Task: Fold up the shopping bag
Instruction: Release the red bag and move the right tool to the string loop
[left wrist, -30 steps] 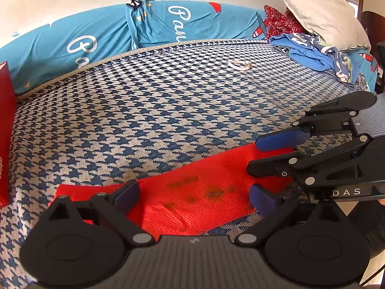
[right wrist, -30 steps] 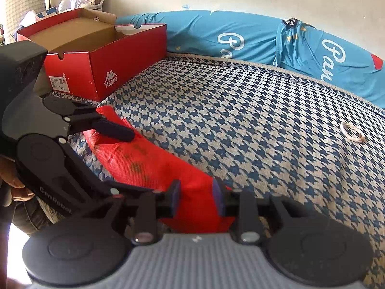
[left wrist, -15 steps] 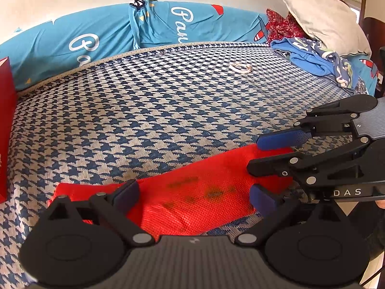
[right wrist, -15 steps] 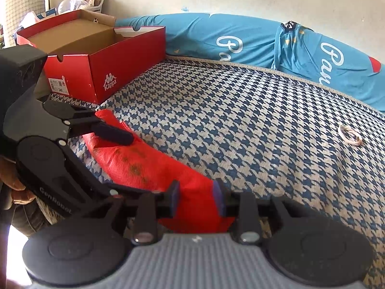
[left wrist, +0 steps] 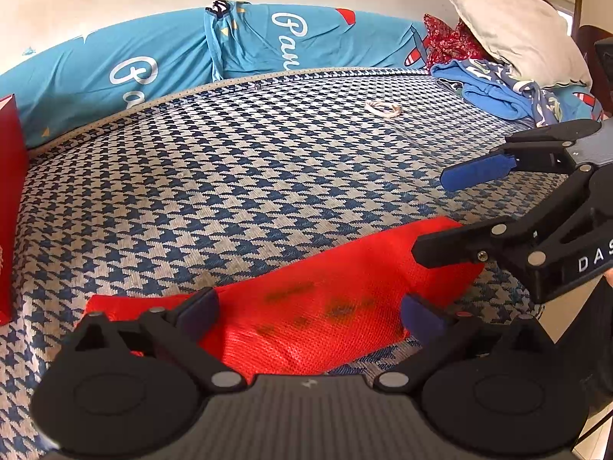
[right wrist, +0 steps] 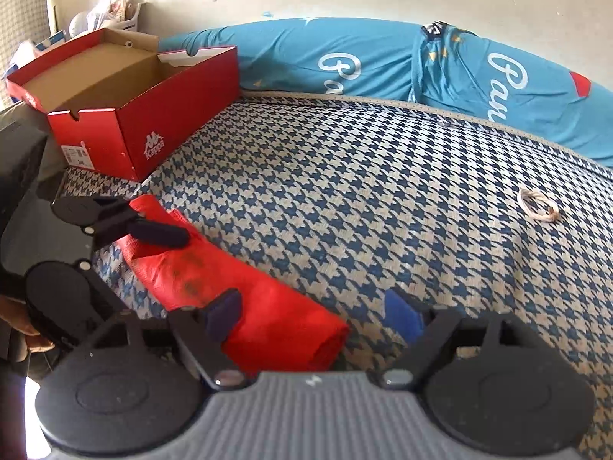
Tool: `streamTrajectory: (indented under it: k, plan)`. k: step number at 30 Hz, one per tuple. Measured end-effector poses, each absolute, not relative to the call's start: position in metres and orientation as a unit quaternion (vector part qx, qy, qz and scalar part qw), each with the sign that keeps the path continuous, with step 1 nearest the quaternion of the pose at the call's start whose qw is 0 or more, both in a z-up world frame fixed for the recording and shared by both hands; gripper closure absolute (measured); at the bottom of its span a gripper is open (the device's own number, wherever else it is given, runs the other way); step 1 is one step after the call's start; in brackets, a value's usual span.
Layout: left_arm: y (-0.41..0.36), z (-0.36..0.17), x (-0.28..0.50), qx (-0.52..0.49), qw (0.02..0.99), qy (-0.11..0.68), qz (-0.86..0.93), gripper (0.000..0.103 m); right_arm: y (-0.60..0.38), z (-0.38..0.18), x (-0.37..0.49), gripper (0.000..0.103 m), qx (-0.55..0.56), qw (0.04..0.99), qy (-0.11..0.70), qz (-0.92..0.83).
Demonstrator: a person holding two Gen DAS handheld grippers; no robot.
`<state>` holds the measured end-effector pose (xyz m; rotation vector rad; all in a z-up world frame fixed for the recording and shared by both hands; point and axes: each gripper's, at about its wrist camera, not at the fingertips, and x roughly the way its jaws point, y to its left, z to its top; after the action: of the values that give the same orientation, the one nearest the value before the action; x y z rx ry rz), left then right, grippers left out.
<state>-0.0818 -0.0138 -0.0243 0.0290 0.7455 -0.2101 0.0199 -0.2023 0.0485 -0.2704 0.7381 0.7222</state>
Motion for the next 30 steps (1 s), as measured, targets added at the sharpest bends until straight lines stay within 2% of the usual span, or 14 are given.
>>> streamTrajectory:
  k: [3,6,8,10,18,30]
  plan:
    - [-0.013,-0.024,-0.081,0.012,0.927,0.362,-0.101,0.0,-0.207,0.051,0.029,0.033,-0.121,0.866,0.351,0.335]
    - [-0.013,-0.024,-0.081,0.012,0.927,0.36,-0.1,0.0,-0.212,0.055,0.041,0.048,-0.12,0.875,0.338,0.325]
    - [-0.013,-0.024,-0.081,0.013,0.927,0.36,-0.1,0.0,-0.215,0.057,0.053,0.067,-0.111,0.882,0.334,0.312]
    - [-0.013,-0.023,-0.08,0.013,0.927,0.36,-0.1,0.0,-0.218,0.058,0.065,0.077,-0.102,0.889,0.334,0.297]
    - [-0.013,-0.023,-0.079,0.012,0.927,0.361,-0.1,0.0,-0.24,0.064,0.129,0.084,-0.041,0.919,0.313,0.235]
    - [-0.012,-0.023,-0.078,0.006,0.928,0.36,-0.099,0.0,-0.258,0.052,0.214,0.091,-0.017,0.944,0.286,0.162]
